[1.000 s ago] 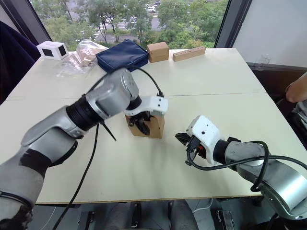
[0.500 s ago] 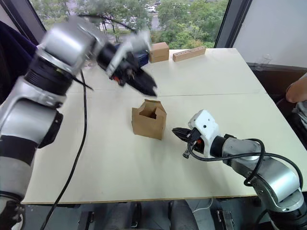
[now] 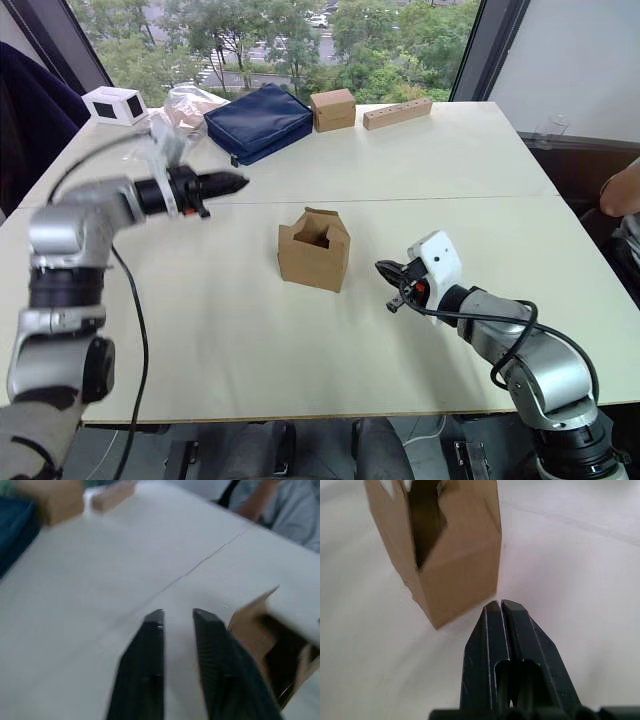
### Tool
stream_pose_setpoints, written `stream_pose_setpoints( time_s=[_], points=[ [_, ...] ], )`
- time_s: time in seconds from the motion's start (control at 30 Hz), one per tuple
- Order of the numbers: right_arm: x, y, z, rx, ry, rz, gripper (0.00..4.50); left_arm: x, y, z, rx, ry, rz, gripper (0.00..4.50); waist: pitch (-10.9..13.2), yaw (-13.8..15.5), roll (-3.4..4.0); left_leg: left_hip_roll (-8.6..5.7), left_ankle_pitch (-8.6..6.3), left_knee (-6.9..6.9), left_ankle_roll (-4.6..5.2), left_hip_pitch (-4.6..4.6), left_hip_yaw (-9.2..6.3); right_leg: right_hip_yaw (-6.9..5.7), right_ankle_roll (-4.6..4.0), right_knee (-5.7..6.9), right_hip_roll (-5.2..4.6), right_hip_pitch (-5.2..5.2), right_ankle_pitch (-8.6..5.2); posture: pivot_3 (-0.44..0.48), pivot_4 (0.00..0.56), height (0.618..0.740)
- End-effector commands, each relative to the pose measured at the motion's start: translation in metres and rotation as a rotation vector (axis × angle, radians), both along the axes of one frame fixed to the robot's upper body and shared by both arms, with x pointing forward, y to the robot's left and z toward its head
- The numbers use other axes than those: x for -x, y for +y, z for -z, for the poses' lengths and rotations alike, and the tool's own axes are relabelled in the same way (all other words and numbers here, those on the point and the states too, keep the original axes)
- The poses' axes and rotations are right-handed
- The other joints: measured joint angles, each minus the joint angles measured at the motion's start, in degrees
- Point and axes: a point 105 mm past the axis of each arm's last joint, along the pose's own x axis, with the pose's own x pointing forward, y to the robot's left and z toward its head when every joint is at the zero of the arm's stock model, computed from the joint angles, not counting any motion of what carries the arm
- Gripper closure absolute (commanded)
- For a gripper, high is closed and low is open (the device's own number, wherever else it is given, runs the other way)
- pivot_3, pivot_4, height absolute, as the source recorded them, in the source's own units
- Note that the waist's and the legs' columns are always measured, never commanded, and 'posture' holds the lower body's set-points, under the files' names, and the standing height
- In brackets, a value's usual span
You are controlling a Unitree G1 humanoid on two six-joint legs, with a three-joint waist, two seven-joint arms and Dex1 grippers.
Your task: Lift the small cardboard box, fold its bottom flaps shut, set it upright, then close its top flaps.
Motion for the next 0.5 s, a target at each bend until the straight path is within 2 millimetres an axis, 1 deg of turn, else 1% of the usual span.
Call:
stream_pose_setpoints(
  time_s=[0.03, 0.13, 0.23, 0.33, 0.4, 0.5],
  points=[
    [-0.007, 0.006, 0.001, 0.018, -0.031, 0.001, 4.50, 0.003, 0.000, 0.005, -0.060, -0.084, -0.024, 4.48, 0.0, 0.0, -0.01, -0.01, 0.00, 0.00, 0.00, 0.00, 0.00, 0.00, 0.00, 0.00, -0.01, 0.00, 0.00, 0.000, 0.150, 0.740],
    [-0.013, 0.007, 0.009, 0.040, -0.023, 0.019, 4.50, 0.008, -0.008, 0.030, -0.085, -0.063, -0.001, 4.48, 0.0, 0.1, -0.01, -0.02, 0.00, -0.01, -0.01, 0.00, -0.01, -0.03, 0.00, 0.00, -0.01, 0.00, 0.00, 0.000, 0.150, 0.740],
    [-0.023, 0.002, 0.022, 0.112, -0.007, 0.061, 4.50, 0.009, -0.017, 0.053, -0.090, -0.029, 0.017, 4.48, 0.0, 0.0, 0.00, -0.04, 0.00, -0.01, -0.01, 0.01, 0.00, -0.03, 0.00, 0.00, -0.02, 0.01, 0.00, 0.000, 0.150, 0.740],
    [-0.028, 0.007, 0.023, 0.117, -0.013, 0.049, 4.50, 0.011, -0.026, 0.075, -0.141, -0.001, 0.041, 4.48, 0.0, -0.3, 0.00, -0.05, 0.00, -0.01, -0.01, 0.01, 0.00, -0.03, 0.00, 0.00, -0.01, 0.00, 0.00, 0.000, 0.150, 0.740],
    [-0.029, 0.011, 0.023, 0.119, -0.021, 0.035, 4.50, 0.011, -0.028, 0.083, -0.166, 0.004, 0.041, 4.48, 0.0, -0.3, 0.00, -0.05, 0.00, -0.03, -0.01, 0.01, 0.00, -0.04, 0.00, 0.00, 0.00, -0.01, 0.00, 0.000, 0.150, 0.740],
    [-0.033, 0.018, 0.020, 0.112, -0.039, 0.023, 4.50, 0.019, -0.042, 0.089, -0.156, 0.004, 0.085, 4.48, 0.0, -0.4, 0.00, -0.03, 0.00, -0.03, 0.00, 0.02, 0.00, -0.04, 0.00, 0.00, 0.01, -0.01, 0.00, 0.000, 0.150, 0.740]
  ],
)
